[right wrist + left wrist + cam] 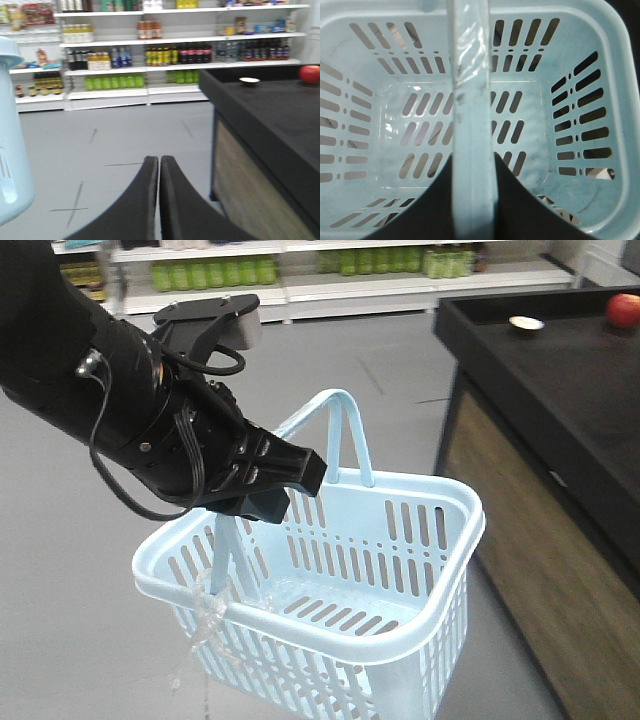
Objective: Pick three apples into basket with both arms
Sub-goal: 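Hold the basket in the left gripper while the base turns away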
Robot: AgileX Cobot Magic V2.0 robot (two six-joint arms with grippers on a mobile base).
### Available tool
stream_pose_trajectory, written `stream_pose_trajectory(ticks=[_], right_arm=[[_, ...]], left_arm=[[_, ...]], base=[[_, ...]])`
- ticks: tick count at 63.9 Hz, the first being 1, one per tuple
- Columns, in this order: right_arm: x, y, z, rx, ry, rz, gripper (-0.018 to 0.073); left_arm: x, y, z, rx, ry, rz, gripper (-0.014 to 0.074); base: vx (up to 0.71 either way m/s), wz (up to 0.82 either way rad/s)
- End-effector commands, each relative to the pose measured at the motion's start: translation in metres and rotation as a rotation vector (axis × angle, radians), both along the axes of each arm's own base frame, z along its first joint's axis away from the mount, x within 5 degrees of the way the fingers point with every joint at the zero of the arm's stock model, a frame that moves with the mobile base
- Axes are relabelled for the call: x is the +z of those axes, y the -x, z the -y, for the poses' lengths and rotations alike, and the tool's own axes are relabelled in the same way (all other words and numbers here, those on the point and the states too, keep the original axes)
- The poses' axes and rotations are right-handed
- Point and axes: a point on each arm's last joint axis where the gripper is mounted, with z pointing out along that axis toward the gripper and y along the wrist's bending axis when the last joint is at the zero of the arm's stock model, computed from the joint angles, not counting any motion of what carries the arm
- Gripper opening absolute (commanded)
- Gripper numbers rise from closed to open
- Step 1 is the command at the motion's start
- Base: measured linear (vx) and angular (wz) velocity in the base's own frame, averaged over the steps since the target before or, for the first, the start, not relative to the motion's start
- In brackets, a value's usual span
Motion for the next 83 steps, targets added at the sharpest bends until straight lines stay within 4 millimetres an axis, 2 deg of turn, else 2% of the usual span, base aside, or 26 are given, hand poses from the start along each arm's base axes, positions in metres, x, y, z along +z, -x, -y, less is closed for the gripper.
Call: stream_pose_trajectory(ticks=[1,45,83], right_arm=[[0.0016,0.0001,0.0002,-0.005,0.004,0.063,-0.0004],[0.0016,0.0001,0.0002,-0.005,0.004,0.063,-0.0004],[0.0016,0.0001,0.0002,-0.005,0.004,0.063,-0.0004]], left_arm=[[0.0240,0.0089,-0.0033,0.007,0.101,0.074,-0.0008],[0.0239,0.0089,-0.0034,0.007,0.100,0.073,-0.0008],[0.0240,0.0090,-0.0033,0.006,0.101,0.073,-0.0008]], base=[[-0.01,0.55],[0.05,0.58],[0.16,0.28]])
